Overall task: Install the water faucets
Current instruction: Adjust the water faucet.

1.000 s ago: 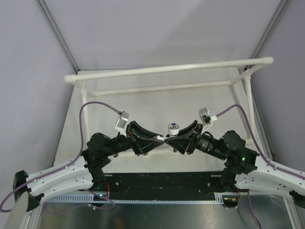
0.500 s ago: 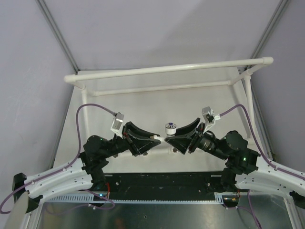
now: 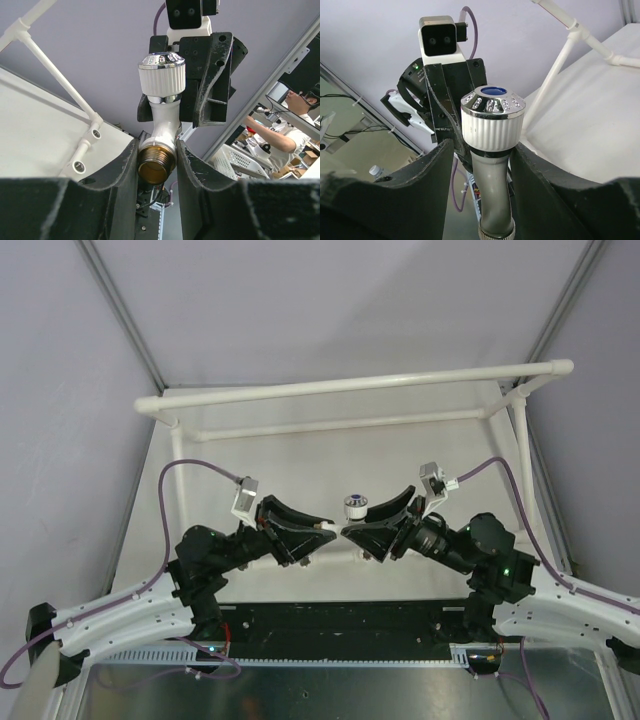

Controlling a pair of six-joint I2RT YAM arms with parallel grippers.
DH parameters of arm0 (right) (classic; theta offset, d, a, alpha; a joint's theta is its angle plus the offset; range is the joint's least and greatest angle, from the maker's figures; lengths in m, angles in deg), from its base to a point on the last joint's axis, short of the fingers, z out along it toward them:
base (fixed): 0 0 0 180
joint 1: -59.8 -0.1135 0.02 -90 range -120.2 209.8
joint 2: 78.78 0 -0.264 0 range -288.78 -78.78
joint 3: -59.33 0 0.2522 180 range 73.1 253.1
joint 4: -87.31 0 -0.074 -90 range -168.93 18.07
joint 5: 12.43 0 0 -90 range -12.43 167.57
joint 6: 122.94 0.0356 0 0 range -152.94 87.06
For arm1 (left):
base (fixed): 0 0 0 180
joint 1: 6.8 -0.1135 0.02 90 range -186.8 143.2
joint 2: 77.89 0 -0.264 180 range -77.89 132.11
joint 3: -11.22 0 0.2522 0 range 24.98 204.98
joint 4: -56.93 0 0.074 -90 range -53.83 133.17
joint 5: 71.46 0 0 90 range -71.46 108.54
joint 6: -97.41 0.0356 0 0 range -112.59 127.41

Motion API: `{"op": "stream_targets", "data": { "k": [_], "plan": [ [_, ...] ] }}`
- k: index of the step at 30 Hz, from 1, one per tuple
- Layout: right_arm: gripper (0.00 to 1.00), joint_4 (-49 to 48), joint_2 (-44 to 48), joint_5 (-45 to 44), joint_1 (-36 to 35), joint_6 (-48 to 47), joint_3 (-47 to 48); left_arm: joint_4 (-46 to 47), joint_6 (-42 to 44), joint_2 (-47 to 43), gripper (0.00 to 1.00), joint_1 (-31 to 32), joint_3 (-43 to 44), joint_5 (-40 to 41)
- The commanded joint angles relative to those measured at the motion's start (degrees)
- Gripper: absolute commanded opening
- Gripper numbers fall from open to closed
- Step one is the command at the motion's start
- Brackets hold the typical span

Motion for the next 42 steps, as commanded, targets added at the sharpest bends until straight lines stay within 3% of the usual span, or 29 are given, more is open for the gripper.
{"op": "stream_targets", "data": {
  "k": [1, 22, 35, 37, 38, 39, 42],
  "plan": [
    [0.53, -4.49, -1.13, -1.17, -1.09, 0.76, 0.32, 3.55, -0.08, -0.47, 0.0, 0.3, 0.22, 1.47],
    [0.48, -8.67, -4.05, -1.25, -2.07, 1.45, 0.33, 5.54, -0.7, 0.64, 0.0, 0.36, -0.66, 1.4],
    [0.27, -9.03, -4.14, -1.56, -2.53, 0.95, 0.33, 6.51, -0.97, 1.3, 0.0, 0.35, -0.93, 0.5],
    [0.19, -9.13, -4.19, -1.66, -2.53, 0.9, 0.31, 6.6, -1.07, 1.71, 0.0, 0.37, -0.72, 0.21],
    [0.09, -9.15, -4.24, -1.72, -2.55, 0.79, 0.27, 6.6, -1.14, 1.92, 0.01, 0.36, -0.58, -0.08],
    [0.05, -9.07, -4.18, -1.66, -2.51, 0.47, 0.26, 6.6, -1.26, 2.2, 0.1, 0.36, -0.51, -0.35],
    [0.01, -6.86, -2.09, -2.06, -2.57, -1.45, 0.28, 6.55, -1.5, 1.99, 0.55, 0.24, -0.97, -0.59]
  ]
}}
